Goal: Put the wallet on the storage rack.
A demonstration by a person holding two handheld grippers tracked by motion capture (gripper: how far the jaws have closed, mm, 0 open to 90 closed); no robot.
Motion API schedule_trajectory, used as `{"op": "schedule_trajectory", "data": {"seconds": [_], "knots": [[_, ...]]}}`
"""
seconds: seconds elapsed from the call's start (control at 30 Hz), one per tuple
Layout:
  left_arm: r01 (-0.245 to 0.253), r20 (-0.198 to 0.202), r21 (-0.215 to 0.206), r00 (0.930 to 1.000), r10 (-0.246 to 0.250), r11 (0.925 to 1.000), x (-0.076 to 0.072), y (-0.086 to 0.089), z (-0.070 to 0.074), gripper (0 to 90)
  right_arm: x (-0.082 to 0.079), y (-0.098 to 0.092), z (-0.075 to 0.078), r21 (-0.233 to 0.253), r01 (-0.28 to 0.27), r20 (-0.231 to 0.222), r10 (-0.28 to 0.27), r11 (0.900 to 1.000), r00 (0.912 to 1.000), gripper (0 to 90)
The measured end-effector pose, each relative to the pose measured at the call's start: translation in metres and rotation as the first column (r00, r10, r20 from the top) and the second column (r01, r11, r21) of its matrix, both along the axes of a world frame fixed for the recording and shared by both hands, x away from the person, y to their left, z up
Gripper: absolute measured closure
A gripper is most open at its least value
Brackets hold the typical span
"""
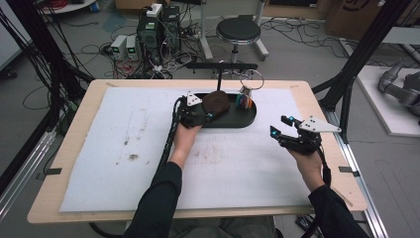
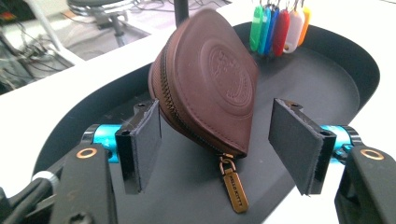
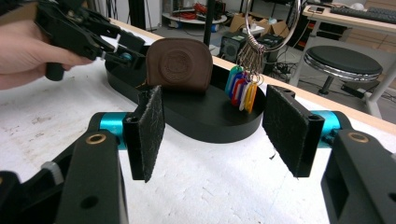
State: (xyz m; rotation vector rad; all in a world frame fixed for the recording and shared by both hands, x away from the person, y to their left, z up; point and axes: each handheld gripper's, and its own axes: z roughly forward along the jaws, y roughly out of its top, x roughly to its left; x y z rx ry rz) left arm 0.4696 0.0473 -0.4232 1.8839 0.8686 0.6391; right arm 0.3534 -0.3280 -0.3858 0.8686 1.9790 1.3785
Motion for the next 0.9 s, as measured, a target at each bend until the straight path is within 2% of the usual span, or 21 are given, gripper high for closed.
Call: {"op": "schedule_trajectory", "data": {"seconds": [0.07,0.2,0.3,0.4,0.5,0.67,0.8,0.9], "knots": [[-0.002,0.006,0.009,1.0,0.002,1.0,-0.006,0.0,0.004,33.9,0.0,0.0,0.0,0.0,0.001,-0.003,-0.001,1.0,1.0,39.6],[0.018,0.022,-0.005,0.9996,-0.018,0.9998,-0.021,0.001,0.015,33.3,0.0,0.0,0.0,-0.002,0.003,-0.004,-0.003,1.0,1.0,39.6],[0.056,0.046,-0.01,0.9974,-0.055,0.9984,-0.035,0.003,0.021,33.3,0.0,0.0,0.0,-0.003,0.002,-0.002,-0.002,1.0,1.0,39.6],[0.098,0.036,-0.027,0.9946,-0.097,0.9948,-0.048,0.006,0.028,31.4,0.001,-0.001,0.0,0.001,0.005,-0.005,-0.005,1.0,1.0,39.6],[0.126,0.055,-0.032,0.9908,-0.124,0.9915,-0.063,0.013,0.034,30.1,0.002,-0.002,0.0,0.006,0.009,-0.005,-0.009,1.0,0.9999,39.3],[0.159,0.07,-0.054,0.9854,-0.155,0.9858,-0.082,0.031,0.04,29.6,0.003,-0.005,0.0,0.025,0.012,-0.01,-0.012,1.0,0.9999,37.7],[0.163,0.058,-0.067,0.9856,-0.159,0.9844,-0.097,0.052,0.037,28.3,0.004,-0.008,0.0,0.025,0.01,-0.018,-0.009,1.0,0.9998,35.6],[0.15,0.051,-0.067,0.9879,-0.146,0.9865,-0.107,0.068,0.034,27.9,0.004,-0.01,0.0,0.02,0.013,-0.029,-0.013,1.0,0.9995,34.6]]}}
